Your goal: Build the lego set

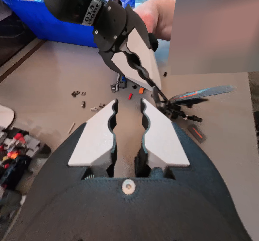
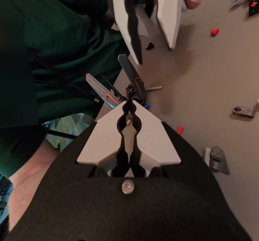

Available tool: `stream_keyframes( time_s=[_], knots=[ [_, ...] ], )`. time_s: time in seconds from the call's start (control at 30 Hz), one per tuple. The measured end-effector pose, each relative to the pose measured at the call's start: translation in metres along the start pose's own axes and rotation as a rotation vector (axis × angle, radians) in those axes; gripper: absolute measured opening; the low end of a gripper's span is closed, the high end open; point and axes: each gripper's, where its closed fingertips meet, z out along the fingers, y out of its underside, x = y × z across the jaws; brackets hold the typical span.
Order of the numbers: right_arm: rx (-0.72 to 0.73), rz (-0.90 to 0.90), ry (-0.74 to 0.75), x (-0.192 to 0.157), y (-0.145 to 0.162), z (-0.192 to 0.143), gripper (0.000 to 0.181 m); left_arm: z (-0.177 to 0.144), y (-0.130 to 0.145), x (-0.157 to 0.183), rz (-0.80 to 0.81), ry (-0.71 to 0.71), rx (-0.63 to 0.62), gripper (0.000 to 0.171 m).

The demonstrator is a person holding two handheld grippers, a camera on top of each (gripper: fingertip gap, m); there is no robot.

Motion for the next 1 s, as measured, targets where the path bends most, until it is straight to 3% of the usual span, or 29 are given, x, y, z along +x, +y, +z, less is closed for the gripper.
stream_keyframes(
  time_s=[0.1, 0.3, 0.37, 0.5, 0.73, 0.87, 1.0],
  knots=[
    [0.007, -0.007, 0.000, -0.002, -0.001, -0.002, 0.000, -0.020, 0.002, 0.017, -0.160, -0.026, 0.005, 0.041],
    [-0.011, -0.027, 0.032, -0.005, -0.001, -0.003, 0.000, -0.038, 0.004, 0.029, -0.241, -0.079, 0.030, 0.040],
    [-0.006, -0.044, 0.040, -0.009, -0.004, -0.005, 0.000, -0.040, 0.001, 0.036, -0.230, -0.051, 0.032, 0.035],
    [0.009, -0.089, 0.094, -0.014, -0.010, -0.012, 0.000, -0.033, -0.001, 0.034, -0.149, -0.078, 0.010, 0.040],
    [0.091, -0.260, 0.117, -0.040, -0.034, -0.021, 0.000, -0.024, -0.046, 0.041, -0.068, 0.022, 0.120, 0.038],
    [0.164, -0.329, 0.118, -0.046, -0.048, -0.025, 0.000, -0.010, -0.050, 0.049, -0.009, 0.060, 0.055, 0.030],
    [0.201, -0.354, 0.120, -0.049, -0.054, -0.028, 0.000, -0.006, -0.047, 0.054, -0.020, 0.084, 0.058, 0.008]
  ],
)
